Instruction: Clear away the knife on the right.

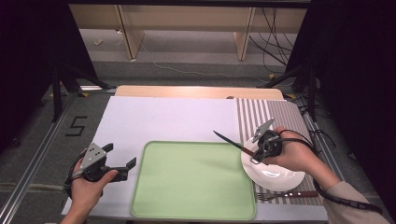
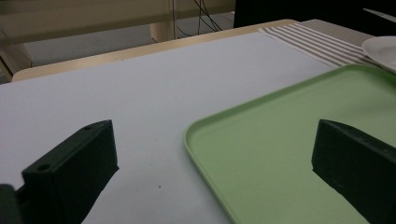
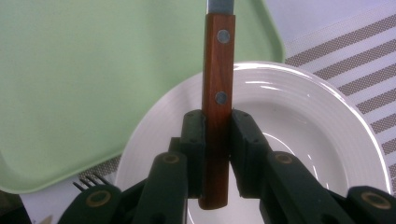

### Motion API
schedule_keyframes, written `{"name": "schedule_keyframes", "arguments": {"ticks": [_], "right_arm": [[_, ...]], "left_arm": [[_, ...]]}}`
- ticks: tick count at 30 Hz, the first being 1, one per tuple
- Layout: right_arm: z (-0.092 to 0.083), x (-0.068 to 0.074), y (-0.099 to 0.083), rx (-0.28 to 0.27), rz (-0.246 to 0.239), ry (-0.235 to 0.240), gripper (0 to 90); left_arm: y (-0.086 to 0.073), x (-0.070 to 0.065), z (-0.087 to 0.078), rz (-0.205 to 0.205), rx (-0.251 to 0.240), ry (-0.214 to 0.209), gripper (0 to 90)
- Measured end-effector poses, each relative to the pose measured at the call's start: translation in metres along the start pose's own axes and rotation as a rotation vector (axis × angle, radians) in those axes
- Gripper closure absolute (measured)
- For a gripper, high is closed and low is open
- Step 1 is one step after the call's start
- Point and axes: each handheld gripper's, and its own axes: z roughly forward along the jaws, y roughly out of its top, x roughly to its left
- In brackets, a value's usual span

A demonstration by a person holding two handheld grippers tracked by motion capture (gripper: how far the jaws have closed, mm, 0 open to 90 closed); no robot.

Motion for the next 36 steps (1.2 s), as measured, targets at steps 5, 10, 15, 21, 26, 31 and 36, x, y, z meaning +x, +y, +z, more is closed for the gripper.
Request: {"name": "schedule_keyframes", "arguments": {"ticks": [5,10,15,21,26,31,36], "right_arm": [[0.0,0.007,0.002,-0.005,0.031,0.003,77.1],[0.0,0.013,0.002,-0.017,0.049,0.016,77.0],[0.0,0.02,0.004,-0.031,0.06,0.023,77.0],[0.001,0.029,0.006,-0.038,0.069,0.02,77.0],[0.001,0.035,0.008,-0.044,0.086,0.022,77.0],[0.001,0.042,0.01,-0.045,0.097,0.042,77.0],[0.002,0.047,0.011,-0.047,0.108,0.043,77.1]], "left_arm": [[0.0,0.0,0.0,0.001,-0.001,0.0,0.0],[0.0,0.0,0.0,0.0,0.0,0.0,0.0],[0.0,0.0,0.0,0.0,-0.002,-0.002,0.0],[0.0,0.0,0.0,-0.001,0.0,0.001,0.0],[0.0,0.0,0.0,0.0,-0.002,-0.003,0.0],[0.0,0.0,0.0,-0.001,-0.001,0.001,0.0],[0.0,0.0,0.0,-0.001,-0.002,-0.003,0.0]]}}
